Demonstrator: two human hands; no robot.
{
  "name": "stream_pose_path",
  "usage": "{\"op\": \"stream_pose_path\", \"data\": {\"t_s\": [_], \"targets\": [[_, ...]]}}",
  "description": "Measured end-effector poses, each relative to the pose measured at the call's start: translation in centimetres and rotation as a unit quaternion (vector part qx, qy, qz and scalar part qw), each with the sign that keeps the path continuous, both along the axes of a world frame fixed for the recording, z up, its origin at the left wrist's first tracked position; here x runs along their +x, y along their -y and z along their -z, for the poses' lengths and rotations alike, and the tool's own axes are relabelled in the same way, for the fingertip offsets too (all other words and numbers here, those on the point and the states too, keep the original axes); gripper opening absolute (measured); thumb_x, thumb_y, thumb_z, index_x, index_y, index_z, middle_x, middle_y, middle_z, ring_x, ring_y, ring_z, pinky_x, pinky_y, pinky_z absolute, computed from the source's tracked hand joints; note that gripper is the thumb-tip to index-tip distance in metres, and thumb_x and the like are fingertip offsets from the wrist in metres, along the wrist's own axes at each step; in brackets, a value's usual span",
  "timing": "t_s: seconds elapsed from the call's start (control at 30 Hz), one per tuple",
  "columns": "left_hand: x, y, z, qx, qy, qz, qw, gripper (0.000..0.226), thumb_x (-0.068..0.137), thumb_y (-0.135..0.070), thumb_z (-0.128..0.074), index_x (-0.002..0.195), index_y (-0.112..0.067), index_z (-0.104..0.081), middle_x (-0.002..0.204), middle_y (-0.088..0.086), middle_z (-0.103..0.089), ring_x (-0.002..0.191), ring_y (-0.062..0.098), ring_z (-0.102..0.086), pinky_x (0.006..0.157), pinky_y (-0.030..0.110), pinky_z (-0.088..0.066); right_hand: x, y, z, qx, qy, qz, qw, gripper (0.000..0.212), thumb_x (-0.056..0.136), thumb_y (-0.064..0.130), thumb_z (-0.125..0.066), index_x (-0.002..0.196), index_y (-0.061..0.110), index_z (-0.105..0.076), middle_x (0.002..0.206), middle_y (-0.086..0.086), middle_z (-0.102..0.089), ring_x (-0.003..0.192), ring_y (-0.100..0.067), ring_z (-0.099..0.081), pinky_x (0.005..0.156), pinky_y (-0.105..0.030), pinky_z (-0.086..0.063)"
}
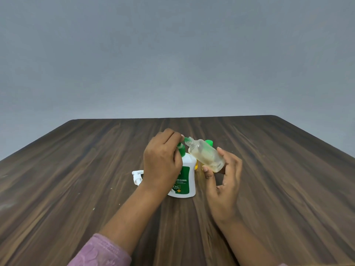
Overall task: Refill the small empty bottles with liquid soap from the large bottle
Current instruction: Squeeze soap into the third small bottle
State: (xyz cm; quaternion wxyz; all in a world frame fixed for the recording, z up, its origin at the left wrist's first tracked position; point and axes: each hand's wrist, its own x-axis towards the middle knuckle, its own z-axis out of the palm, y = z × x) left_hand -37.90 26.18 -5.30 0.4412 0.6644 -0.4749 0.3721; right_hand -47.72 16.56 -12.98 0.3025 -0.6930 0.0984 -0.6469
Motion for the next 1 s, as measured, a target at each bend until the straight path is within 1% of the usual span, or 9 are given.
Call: {"op": "stream_pose_path", "data": {"t_s": [0.13,0.27,0.37,0.47,0.57,0.73,0.77,0.9,1.0], "targets": [[-0.1,0.4,0.4,-0.016,-0.004,-0.009,1.000,0.028,0.070,-0.002,-0.036,0.075,-0.004,-0.063,0.073,0.005,-0.060,0.065,0.022,-0.052,0.055,0.039,-0.044,0.0,0.0,0.0,0.016,-0.006,-0.008,1.000,0.043,0.088,0.011,-0.062,0.128,0.016,-0.047,0.118,0.006,-0.041,0.107,-0.002,-0.049,0.083,-0.007,-0.041],[-0.3,-0.2,0.2,-0.015,0.015,-0.028,0.999,0.034,0.070,-0.002,-0.036,0.084,-0.006,-0.068,0.082,0.003,-0.066,0.073,0.012,-0.047,0.066,0.026,-0.038,-0.1,-0.2,-0.1,0.009,-0.013,-0.019,1.000,0.043,0.090,0.024,-0.057,0.131,0.013,-0.046,0.120,0.005,-0.042,0.109,-0.003,-0.050,0.083,-0.008,-0.042],[-0.3,-0.7,-0.2,0.004,0.041,-0.039,0.998,0.035,0.072,-0.003,-0.038,0.088,-0.008,-0.069,0.087,0.001,-0.068,0.077,0.012,-0.050,0.073,0.027,-0.039,-0.1,-0.3,-0.1,0.009,-0.020,-0.023,0.999,0.045,0.091,0.021,-0.061,0.132,0.008,-0.047,0.121,0.002,-0.043,0.110,-0.002,-0.050,0.082,-0.007,-0.043],[-0.2,-0.8,-0.2,0.020,0.043,-0.049,0.998,0.037,0.072,-0.003,-0.038,0.092,-0.009,-0.069,0.091,0.000,-0.069,0.076,0.019,-0.059,0.078,0.029,-0.040,-0.1,-0.4,-0.2,0.011,-0.024,-0.022,0.999,0.046,0.088,0.015,-0.063,0.131,0.006,-0.048,0.120,-0.002,-0.044,0.109,0.000,-0.050,0.082,-0.006,-0.043],[-0.5,-0.5,0.2,0.015,0.032,-0.048,0.998,0.040,0.071,-0.002,-0.039,0.097,-0.008,-0.069,0.098,0.002,-0.069,0.088,0.015,-0.057,0.081,0.029,-0.040,-0.1,-0.4,-0.2,0.009,-0.024,-0.023,0.999,0.046,0.090,0.022,-0.062,0.131,0.007,-0.048,0.120,-0.002,-0.044,0.109,-0.001,-0.050,0.081,-0.007,-0.044],[-0.7,-0.2,0.4,0.023,0.028,-0.039,0.999,0.041,0.072,-0.004,-0.040,0.102,-0.006,-0.068,0.106,0.004,-0.068,0.095,0.013,-0.055,0.084,0.030,-0.038,-0.1,-0.4,-0.1,0.016,-0.032,-0.028,0.999,0.046,0.090,0.032,-0.057,0.131,0.013,-0.048,0.119,0.006,-0.043,0.107,-0.004,-0.053,0.072,-0.022,-0.055],[-0.6,-0.2,0.4,0.032,0.029,-0.039,0.998,0.042,0.073,-0.005,-0.039,0.105,-0.005,-0.067,0.109,0.006,-0.067,0.097,0.013,-0.055,0.085,0.030,-0.038,-0.1,-0.4,-0.1,0.017,-0.033,-0.027,0.999,0.046,0.090,0.032,-0.057,0.131,0.012,-0.048,0.118,0.006,-0.043,0.107,-0.003,-0.053,0.071,-0.022,-0.055],[-0.1,-0.1,0.5,0.047,0.027,-0.040,0.998,0.051,0.074,-0.008,-0.037,0.116,0.001,-0.064,0.118,0.012,-0.066,0.103,0.017,-0.052,0.090,0.030,-0.037,0.0,-0.5,-0.3,0.002,-0.038,-0.021,0.999,0.045,0.091,0.031,-0.055,0.130,0.010,-0.049,0.118,0.003,-0.044,0.107,0.001,-0.051,0.078,-0.009,-0.047],[-0.3,-0.4,0.6,0.053,0.034,-0.043,0.997,0.054,0.073,-0.008,-0.037,0.118,0.001,-0.064,0.119,0.012,-0.066,0.106,0.018,-0.055,0.093,0.031,-0.036,-0.2,-0.7,-0.2,0.006,-0.040,-0.026,0.999,0.043,0.091,0.032,-0.055,0.129,0.015,-0.048,0.119,0.007,-0.042,0.109,0.000,-0.051,0.074,-0.017,-0.052]]}}
